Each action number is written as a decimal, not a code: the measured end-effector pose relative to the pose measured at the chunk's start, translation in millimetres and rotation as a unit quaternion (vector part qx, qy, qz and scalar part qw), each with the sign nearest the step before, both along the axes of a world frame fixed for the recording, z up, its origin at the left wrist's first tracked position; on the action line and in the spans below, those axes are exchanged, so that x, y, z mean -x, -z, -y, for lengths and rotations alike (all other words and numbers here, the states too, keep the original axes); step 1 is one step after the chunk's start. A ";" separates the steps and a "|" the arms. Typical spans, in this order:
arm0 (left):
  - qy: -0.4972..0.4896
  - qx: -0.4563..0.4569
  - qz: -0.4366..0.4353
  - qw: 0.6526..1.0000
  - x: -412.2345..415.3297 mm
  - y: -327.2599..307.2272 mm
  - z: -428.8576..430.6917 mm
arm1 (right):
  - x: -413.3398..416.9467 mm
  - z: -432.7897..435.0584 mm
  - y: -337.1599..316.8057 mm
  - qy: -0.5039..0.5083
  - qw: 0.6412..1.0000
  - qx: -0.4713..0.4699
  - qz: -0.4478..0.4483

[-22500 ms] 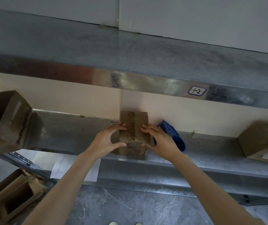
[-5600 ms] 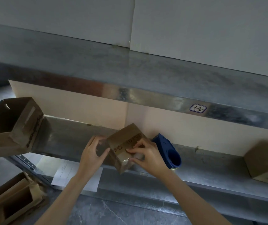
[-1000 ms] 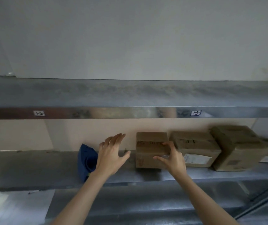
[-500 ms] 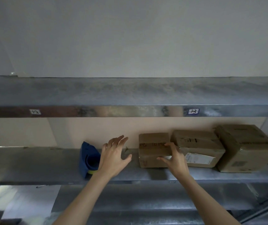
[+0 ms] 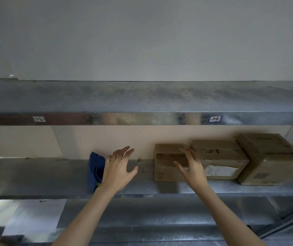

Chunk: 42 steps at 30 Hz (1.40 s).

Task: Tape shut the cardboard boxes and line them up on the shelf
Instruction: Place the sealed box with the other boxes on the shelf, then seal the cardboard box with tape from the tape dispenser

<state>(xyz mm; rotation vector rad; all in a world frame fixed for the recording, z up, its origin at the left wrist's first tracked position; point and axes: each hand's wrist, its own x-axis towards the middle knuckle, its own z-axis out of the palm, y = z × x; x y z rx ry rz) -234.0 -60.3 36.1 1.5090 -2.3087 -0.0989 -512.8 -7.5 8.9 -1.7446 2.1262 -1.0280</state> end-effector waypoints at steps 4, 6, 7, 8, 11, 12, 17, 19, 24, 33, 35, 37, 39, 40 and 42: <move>-0.037 0.012 0.010 0.999 -25.9 -6.1 -1.7 | -27.8 17.6 -8.6 -0.013 0.999 -0.023 -0.046; -0.060 0.025 0.016 0.998 -45.0 -10.5 -3.0 | -49.4 28.8 -10.5 -0.033 0.997 -0.034 -0.067; -0.072 0.031 0.021 0.997 -56.0 -12.9 -3.6 | -61.9 34.5 -11.8 -0.042 0.996 -0.036 -0.072; -0.085 0.036 0.027 0.995 -67.8 -15.1 -4.0 | -75.4 40.5 -13.5 -0.051 0.995 -0.037 -0.076; -0.116 0.041 0.034 0.992 -110.6 -17.1 -4.4 | -122.2 57.6 -19.7 -0.088 0.991 -0.042 -0.091; -0.126 0.042 0.036 0.990 -126.7 -16.9 -4.6 | -139.2 63.3 -21.8 -0.101 0.989 -0.045 -0.095; -0.186 0.046 0.043 0.981 -218.3 -15.7 -8.8 | -240.3 87.8 -31.2 -0.151 0.982 -0.036 -0.105; -0.202 0.046 0.044 0.977 -260.8 -17.0 -11.9 | -285.8 94.9 -34.2 -0.171 0.980 -0.022 -0.101; -0.233 0.045 0.039 0.971 -377.3 -17.1 -16.6 | -399.9 114.6 -38.4 -0.202 0.973 -0.019 -0.110; -0.312 0.042 -0.031 0.949 -533.4 -12.1 0.0 | -557.2 144.5 -37.5 -0.249 0.962 -0.010 -0.113; -0.335 0.038 -0.040 0.941 -557.7 -8.9 8.3 | -580.7 157.1 -35.3 -0.272 0.956 -0.020 -0.109; -0.356 0.027 -0.050 0.933 -578.4 -3.8 18.1 | -602.4 172.2 -33.4 -0.302 0.946 -0.028 -0.112; -0.373 0.016 -0.059 0.926 -596.3 3.5 28.2 | -623.9 187.5 -31.3 -0.333 0.935 -0.035 -0.113; -0.380 0.006 -0.063 0.923 -603.9 6.9 34.3 | -634.7 194.9 -30.1 -0.345 0.931 -0.037 -0.114; -0.389 -0.014 -0.072 0.918 -616.1 13.1 45.4 | -654.9 207.0 -26.4 -0.362 0.925 -0.039 -0.108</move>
